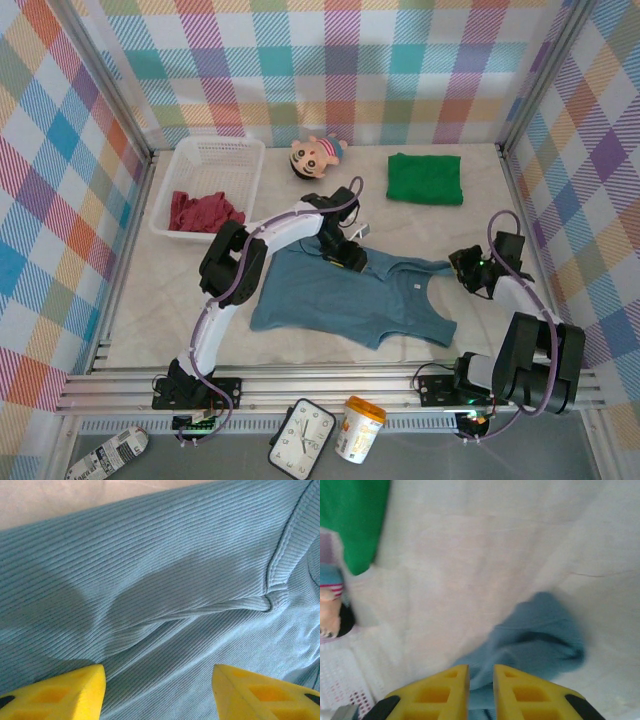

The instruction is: Fold and stack the tank tops

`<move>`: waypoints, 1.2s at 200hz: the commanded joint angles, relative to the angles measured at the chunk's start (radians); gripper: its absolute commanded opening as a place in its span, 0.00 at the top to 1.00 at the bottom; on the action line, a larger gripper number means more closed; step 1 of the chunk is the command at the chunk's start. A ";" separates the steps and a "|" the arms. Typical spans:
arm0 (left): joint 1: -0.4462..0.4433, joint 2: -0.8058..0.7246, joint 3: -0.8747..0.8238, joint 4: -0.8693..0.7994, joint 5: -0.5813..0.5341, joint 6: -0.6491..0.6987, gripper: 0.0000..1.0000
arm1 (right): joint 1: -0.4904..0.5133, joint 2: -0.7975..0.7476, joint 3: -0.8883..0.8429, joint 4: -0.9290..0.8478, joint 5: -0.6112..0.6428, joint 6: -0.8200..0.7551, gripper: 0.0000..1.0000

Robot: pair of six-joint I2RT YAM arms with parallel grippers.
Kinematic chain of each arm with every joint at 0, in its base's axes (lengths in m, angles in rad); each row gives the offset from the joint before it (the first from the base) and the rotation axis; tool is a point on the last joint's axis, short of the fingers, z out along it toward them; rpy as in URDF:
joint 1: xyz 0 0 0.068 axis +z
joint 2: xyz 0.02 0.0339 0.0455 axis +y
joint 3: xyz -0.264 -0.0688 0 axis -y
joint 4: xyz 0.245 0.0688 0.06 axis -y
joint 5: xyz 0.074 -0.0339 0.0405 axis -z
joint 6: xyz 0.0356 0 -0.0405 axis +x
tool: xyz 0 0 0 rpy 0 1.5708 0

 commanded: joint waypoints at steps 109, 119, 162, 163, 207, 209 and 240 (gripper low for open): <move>0.123 0.090 0.116 -0.027 -0.004 -0.019 0.43 | 0.082 0.269 0.040 0.016 0.006 -0.037 0.82; 0.128 0.106 0.132 -0.041 -0.010 -0.016 0.43 | 0.082 0.295 0.066 0.019 0.019 -0.052 0.82; 0.153 0.181 0.226 -0.075 -0.038 -0.012 0.43 | 0.080 0.459 0.218 0.011 0.050 -0.111 0.83; 0.154 0.183 0.229 -0.075 -0.040 -0.012 0.43 | 0.080 0.461 0.223 0.009 0.050 -0.111 0.83; 0.173 0.214 0.367 -0.075 -0.127 -0.013 0.42 | 0.089 0.573 0.412 0.008 0.001 -0.197 0.80; 0.173 0.214 0.373 -0.076 -0.128 -0.012 0.42 | 0.089 0.571 0.420 0.008 -0.003 -0.203 0.79; 0.167 0.140 0.388 -0.128 -0.153 -0.028 0.41 | 0.163 0.463 0.523 -0.100 -0.011 -0.429 0.65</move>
